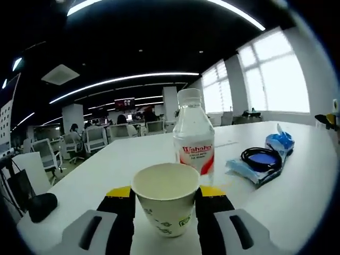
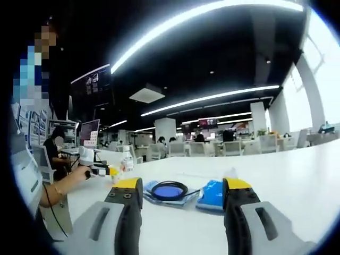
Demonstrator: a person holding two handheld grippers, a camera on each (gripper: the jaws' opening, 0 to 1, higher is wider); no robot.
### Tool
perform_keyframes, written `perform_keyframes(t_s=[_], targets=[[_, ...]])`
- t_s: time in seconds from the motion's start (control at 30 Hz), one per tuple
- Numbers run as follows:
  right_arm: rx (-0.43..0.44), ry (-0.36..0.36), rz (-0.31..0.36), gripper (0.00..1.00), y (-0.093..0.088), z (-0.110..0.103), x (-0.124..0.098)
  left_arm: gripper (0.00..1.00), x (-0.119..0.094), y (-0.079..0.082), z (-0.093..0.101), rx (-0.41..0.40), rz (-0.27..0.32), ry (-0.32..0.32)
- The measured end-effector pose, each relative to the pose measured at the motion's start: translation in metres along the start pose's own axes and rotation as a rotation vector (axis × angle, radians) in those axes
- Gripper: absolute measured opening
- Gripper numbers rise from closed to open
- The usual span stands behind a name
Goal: Arrange the tabletop items into an orderly group along one side of the table until the central work area is clear of visible clutter.
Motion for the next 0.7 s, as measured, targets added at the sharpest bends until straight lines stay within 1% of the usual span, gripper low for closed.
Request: perform_keyframes(t_s=[0.3,0.43,0.6,0.67,0.7], targets=[[0.013,-0.004,0.006,0.58,0.001,0.002,-0.006,0.42,-0.007,0.002,0.004,0.011,-0.013,0.002],[0.019,-0.006,0.009,0.58,0.001,0.002,-0.007,0.42,-0.015,0.007,0.01,-0.001,0.008,-0.021],[0.021,0.002,0.007,0.58,0.0,0.001,-0.009,0.42,-0.027,0.022,0.024,0.019,0.047,-0.043],[0.028,0.006,0.01,0.58,0.0,0.001,-0.01,0.41,-0.027,0.023,0.024,0.022,0.049,-0.044],[0.029,0.006,0.012,0.58,0.0,0.001,-0.011,0.41,-0.03,0.033,0.032,0.039,0.075,-0.067]])
Point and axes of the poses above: the point that each gripper's makers call its tool centre point, and the gripper's own axes: x roughly forward along the fingers, z roughly to its right, y roughly out of its top, the point moved 8 cm from there along -x, roughly backward along the fingers, and after that the axes turned 1 degree about -y, right-handed, at the moved point
